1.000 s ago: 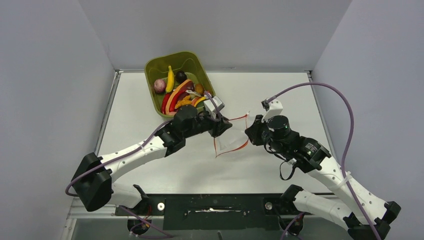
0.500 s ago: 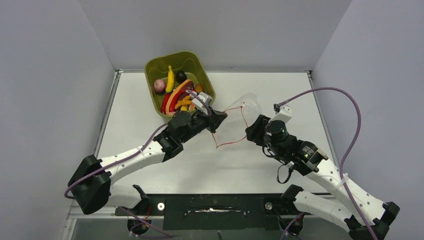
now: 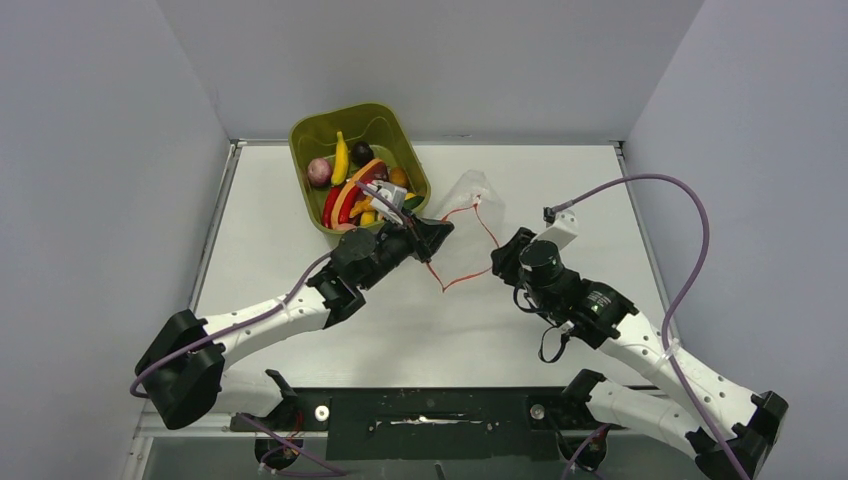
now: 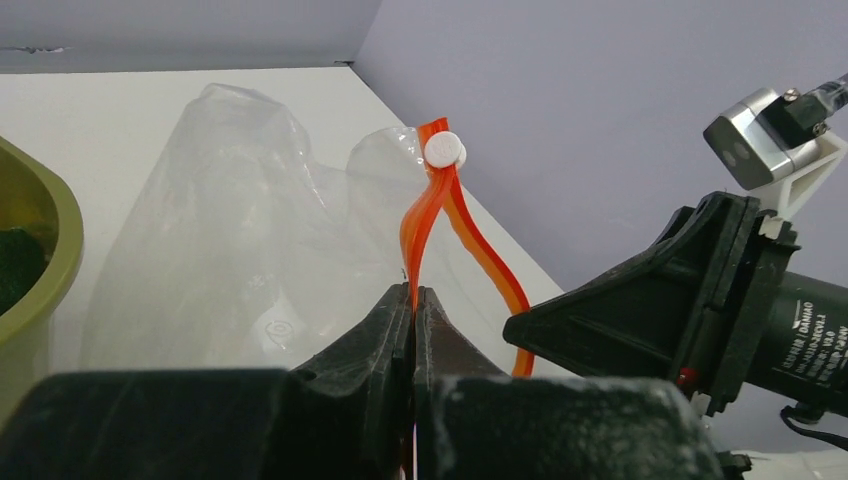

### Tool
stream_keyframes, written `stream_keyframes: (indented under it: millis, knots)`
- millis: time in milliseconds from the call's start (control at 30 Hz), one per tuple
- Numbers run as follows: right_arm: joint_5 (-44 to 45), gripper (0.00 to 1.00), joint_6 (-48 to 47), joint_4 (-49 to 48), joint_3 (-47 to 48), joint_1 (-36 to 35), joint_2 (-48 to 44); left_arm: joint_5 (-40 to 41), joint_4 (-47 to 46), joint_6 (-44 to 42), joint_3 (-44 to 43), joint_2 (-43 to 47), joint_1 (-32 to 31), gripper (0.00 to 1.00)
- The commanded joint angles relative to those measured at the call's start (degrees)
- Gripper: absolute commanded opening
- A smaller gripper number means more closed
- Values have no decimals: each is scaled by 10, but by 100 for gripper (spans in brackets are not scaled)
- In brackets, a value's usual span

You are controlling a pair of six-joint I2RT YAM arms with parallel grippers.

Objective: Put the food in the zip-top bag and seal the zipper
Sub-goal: Open the zipper of the food storage bag, then pick up the fake vegetable from the bin.

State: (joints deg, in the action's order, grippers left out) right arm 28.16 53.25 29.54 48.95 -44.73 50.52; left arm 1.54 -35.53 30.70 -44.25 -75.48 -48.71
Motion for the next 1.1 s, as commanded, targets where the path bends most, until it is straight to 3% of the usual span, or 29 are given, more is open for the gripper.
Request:
stream_keyframes:
  millis: [0, 133, 400, 567, 667, 900, 1067]
  knots:
    - [73, 23, -11, -32, -6, -4, -19, 14, -72, 43, 4, 23, 0, 0]
    - [103, 1, -29, -18, -13, -4, -46, 20, -75, 64, 13, 32, 4, 0]
    - [74, 0, -72, -1, -7, -3, -101, 10, -36, 42, 0, 28, 9, 0]
    - [44, 0, -90, 53, 33, -4, -93, -5, 17, -10, -17, 27, 9, 36]
    - [42, 0, -101, 97, 62, -4, -87, -5, 47, -36, -25, 35, 9, 48]
    - [59, 0, -104, 198, 137, -3, -84, 32, 209, -95, -87, 37, 18, 59]
    - [60, 0, -111, 219, 150, -3, -76, 39, 350, -112, -165, 10, 74, 61]
